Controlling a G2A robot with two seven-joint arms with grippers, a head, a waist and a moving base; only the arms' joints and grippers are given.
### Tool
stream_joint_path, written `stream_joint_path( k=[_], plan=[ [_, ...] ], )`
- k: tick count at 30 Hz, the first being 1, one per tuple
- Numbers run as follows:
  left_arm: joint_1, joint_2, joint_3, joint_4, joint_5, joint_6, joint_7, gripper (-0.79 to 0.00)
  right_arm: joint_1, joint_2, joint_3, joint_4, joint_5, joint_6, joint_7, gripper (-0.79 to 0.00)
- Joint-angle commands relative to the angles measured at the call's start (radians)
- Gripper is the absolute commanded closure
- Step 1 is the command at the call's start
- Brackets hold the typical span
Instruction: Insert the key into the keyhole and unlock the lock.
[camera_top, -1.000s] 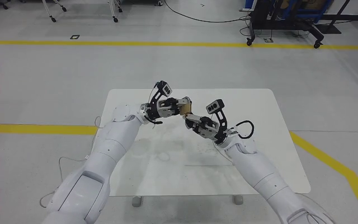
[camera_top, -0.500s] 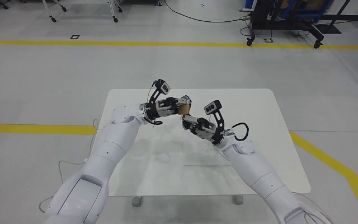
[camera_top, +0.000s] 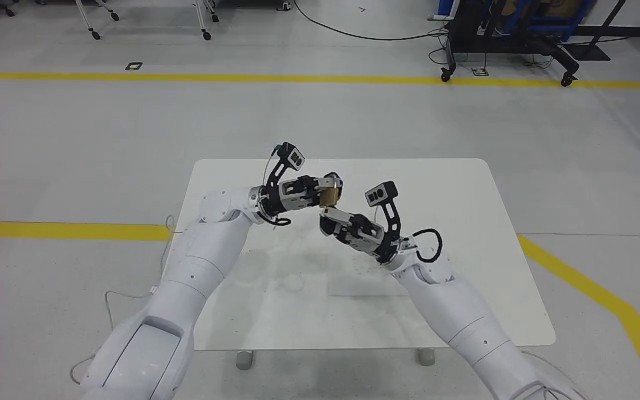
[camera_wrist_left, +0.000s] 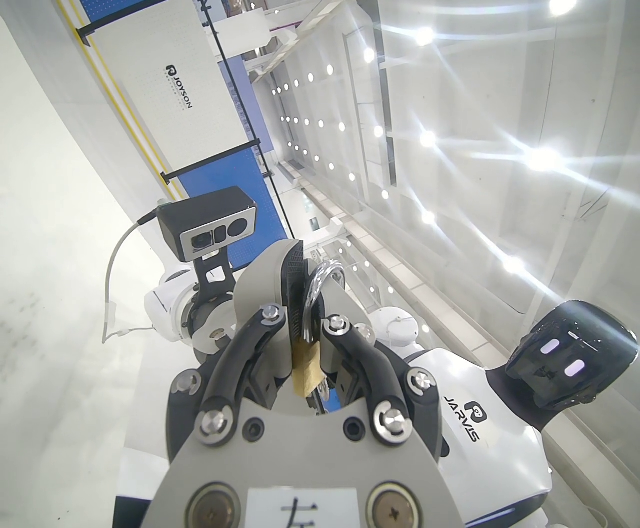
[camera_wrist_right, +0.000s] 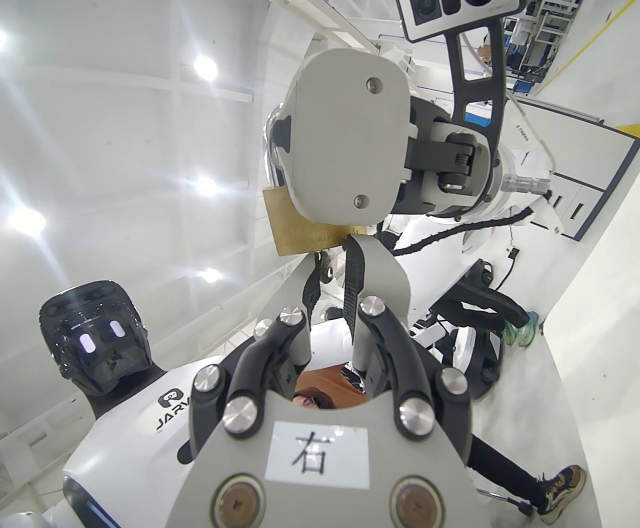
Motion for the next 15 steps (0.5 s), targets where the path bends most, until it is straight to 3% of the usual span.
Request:
stream_joint_path(
  k=[1,5,6,7,11,15],
  plan=[
    [0.002,0.0,-0.002,-0.003,0.0,0.001,-0.001,0.0,-0.003,-0.001,0.002,-0.006,-0.004,-0.005,0.0,-0.105],
    [0.004,0.001,-0.004,-0.008,0.005,0.003,-0.003,0.0,-0.002,-0.005,0.002,-0.007,-0.016,0.006,-0.022,-0.108],
    [0.005,0.001,-0.004,-0.01,0.004,0.003,-0.004,0.0,0.0,-0.006,0.002,-0.006,-0.015,0.011,-0.027,-0.083],
    [0.005,0.001,-0.005,-0.011,0.004,0.004,-0.004,0.0,0.001,-0.007,0.001,-0.005,-0.012,0.016,-0.029,-0.003],
    [0.007,0.002,-0.007,-0.016,0.008,0.004,-0.004,0.0,0.003,-0.012,0.001,0.001,0.015,0.037,-0.017,0.0],
    [0.007,0.003,-0.012,-0.023,0.015,0.0,0.0,0.0,0.002,-0.018,0.0,0.013,0.143,0.122,0.068,0.0]
  ],
)
